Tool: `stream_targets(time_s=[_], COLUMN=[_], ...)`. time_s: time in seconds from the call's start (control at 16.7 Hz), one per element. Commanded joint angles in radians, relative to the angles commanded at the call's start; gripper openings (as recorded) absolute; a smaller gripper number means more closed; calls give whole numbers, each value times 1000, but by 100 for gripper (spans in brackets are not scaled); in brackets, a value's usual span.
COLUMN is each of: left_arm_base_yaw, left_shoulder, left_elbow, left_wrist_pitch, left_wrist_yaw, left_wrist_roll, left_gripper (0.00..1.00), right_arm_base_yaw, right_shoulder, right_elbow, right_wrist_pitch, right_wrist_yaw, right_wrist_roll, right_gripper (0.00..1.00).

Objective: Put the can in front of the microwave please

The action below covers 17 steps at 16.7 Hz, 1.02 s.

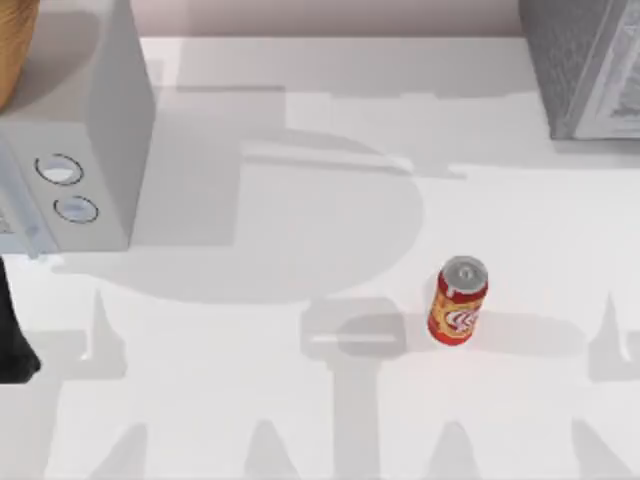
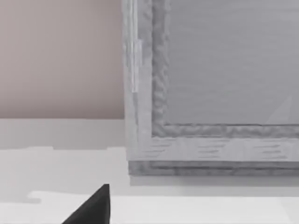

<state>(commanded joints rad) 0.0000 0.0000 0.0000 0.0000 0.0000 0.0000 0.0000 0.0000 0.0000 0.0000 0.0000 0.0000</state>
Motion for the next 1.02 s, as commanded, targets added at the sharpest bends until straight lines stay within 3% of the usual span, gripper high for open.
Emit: stream_targets(time_s=[0.24,0.48,0.72,1.02], left_arm_base_yaw=[-15,-101,-239,-450], left_shoulder=[30,215,555,1130], left_elbow=[30,215,551,1113], left_wrist_pitch=[-23,-155,-367,-690], left_wrist_yaw=[0,-1,-2,-3], left_wrist_roll=[-2,-12,-27,-52], left_gripper=[100,100,100,100], right_arm_base_yaw=[0,0,0,0], right_shoulder=[0,0,0,0], right_elbow=[0,0,0,0], right_wrist_pitch=[0,0,0,0], right_wrist_yaw=[0,0,0,0], right_wrist_roll=[0,0,0,0], right_gripper=[100,100,100,100])
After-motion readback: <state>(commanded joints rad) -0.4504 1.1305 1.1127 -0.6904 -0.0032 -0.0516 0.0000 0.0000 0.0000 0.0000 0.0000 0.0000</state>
